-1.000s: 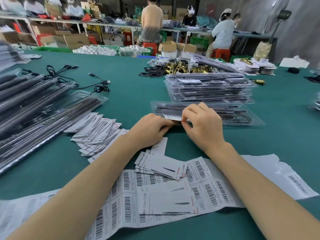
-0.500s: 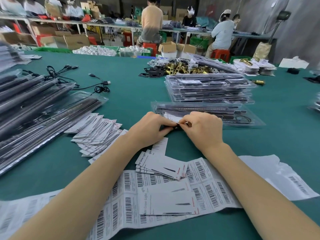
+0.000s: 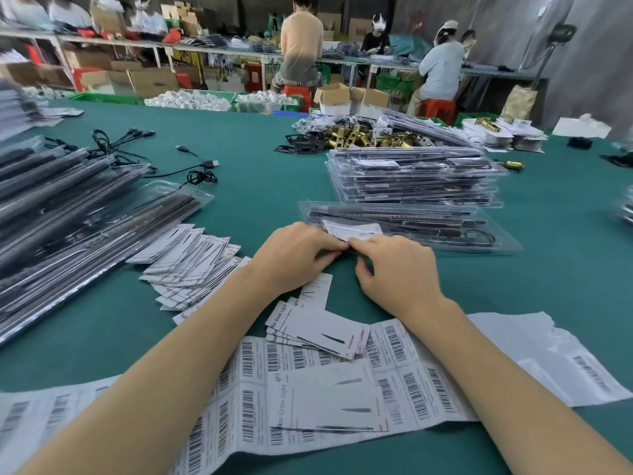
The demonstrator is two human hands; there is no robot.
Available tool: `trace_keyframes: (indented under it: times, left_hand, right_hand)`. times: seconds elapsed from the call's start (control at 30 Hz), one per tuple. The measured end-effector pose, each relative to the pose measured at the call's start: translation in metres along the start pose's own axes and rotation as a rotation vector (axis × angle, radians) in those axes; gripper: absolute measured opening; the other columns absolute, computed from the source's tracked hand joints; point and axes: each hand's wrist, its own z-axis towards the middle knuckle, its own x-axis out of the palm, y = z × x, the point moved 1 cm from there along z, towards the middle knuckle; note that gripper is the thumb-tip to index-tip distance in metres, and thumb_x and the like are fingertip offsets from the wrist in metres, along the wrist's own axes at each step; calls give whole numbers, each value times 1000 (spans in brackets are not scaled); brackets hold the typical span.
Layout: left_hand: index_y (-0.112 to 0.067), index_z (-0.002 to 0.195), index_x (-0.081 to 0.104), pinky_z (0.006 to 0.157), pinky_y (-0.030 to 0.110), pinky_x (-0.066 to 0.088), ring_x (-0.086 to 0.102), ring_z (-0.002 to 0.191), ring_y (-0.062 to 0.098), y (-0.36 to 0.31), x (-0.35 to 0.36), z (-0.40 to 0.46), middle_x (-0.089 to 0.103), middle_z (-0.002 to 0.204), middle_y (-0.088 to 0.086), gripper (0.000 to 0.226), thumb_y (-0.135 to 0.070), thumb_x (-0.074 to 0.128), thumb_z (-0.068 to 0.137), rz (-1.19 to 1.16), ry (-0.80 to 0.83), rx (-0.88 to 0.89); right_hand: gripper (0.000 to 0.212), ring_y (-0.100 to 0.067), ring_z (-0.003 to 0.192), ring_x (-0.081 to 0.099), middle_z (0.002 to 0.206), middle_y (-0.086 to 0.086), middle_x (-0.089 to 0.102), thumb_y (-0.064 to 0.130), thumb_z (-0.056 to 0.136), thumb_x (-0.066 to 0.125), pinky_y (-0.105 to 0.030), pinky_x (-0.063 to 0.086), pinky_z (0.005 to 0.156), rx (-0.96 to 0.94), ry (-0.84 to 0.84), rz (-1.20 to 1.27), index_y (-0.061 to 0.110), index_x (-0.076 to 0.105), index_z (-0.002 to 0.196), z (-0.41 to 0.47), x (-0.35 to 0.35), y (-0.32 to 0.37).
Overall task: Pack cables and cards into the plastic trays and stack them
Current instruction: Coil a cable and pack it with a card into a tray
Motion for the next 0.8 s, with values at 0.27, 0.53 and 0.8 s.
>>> trace_keyframes:
  times: [0.27,0.53,0.8]
  left_hand:
    - [-40,100,80,61,30,52,70,81,10,6,-17,-2,77,92,-17,18,-50,70,89,124,-105,44]
    - [-48,109,73,50,22,20,54,78,10,8,-18,-4,61,77,-15,34,-69,57,87,308,-147,45]
    - [-28,85,78,56,23,27,40,70,13,5,-14,-5,57,71,-9,8,-36,76,86,251,-341,99]
  right_hand:
    - [29,-20,86,60,94,10,68,31,94,46,-26,25,53,57,53,-21,35,66,114,-2,1,1]
    - [37,-19,88,54,106,11,67,30,98,45,-27,28,55,63,101,17,34,58,132,-3,2,2]
    - [41,-21,91,51,114,11,67,29,100,43,-27,31,56,72,119,58,34,54,139,-5,4,1]
